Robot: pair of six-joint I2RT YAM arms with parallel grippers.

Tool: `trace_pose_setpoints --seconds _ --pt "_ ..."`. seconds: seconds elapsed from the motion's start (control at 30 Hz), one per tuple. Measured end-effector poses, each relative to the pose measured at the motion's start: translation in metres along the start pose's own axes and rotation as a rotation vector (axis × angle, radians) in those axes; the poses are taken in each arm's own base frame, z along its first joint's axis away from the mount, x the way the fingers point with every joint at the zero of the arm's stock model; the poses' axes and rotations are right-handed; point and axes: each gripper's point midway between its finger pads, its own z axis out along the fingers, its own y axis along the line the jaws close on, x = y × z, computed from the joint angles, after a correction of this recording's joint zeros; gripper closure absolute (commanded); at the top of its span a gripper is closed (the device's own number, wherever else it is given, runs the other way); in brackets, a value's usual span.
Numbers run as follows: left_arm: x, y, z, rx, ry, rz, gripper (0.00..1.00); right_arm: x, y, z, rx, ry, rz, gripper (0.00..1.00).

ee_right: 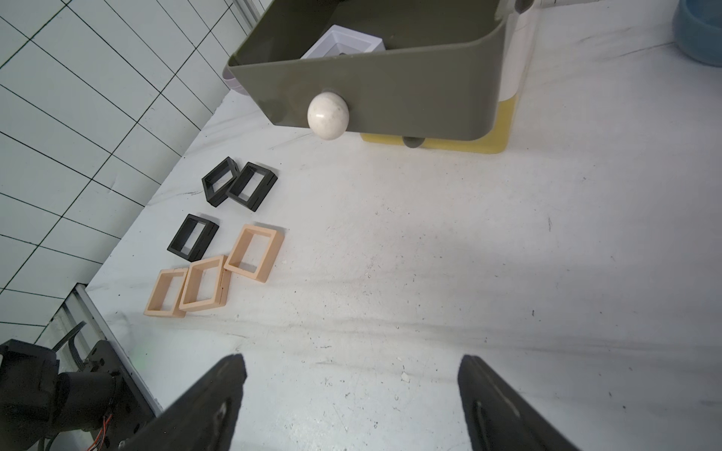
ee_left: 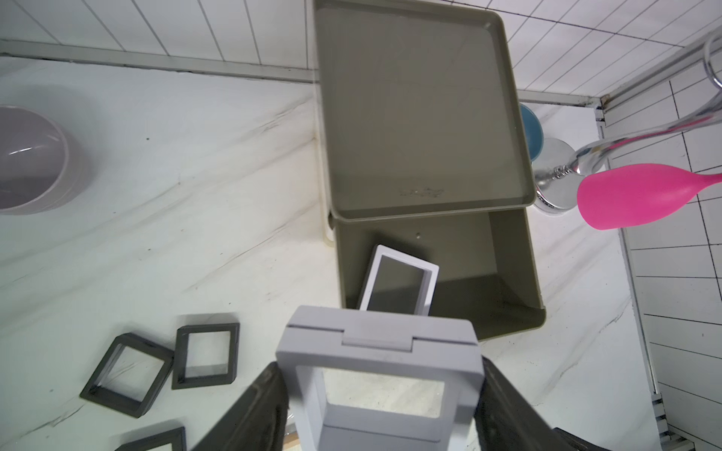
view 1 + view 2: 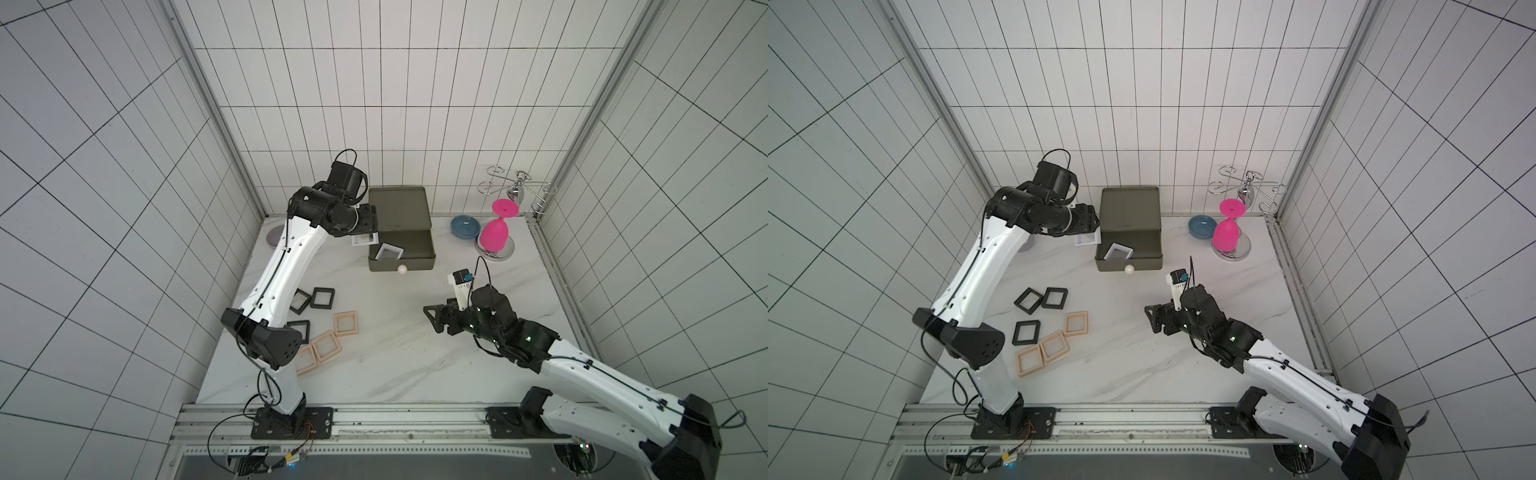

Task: Place the brooch boxes into the drawer by color
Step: Place the brooch box in the drawer.

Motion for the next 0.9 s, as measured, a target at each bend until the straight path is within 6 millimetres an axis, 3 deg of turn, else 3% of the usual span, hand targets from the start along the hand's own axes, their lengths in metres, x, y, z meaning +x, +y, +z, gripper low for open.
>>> trace_pose_setpoints --seconds 0.17,0.3,0.63,0.9 --pt "0.014 -0.027 0.039 0.006 0.076 0.024 0.33 -0.007 -0.006 -0.006 0.011 -0.025 0.013 0.11" --pt "0.025 -0.034 0.061 -0.006 0.124 0.020 0.34 -0.012 -0.009 -0.013 0.015 -0.045 0.021 0.11" --pt "0.030 -0.027 0.079 -0.063 0.143 0.023 0.33 -0.005 -0.020 -0.018 0.032 -0.038 0.036 0.11" --pt "0.036 -0.021 0.096 -0.103 0.170 0.038 0.27 -0.003 -0.019 -0.017 0.027 -0.028 0.037 0.11"
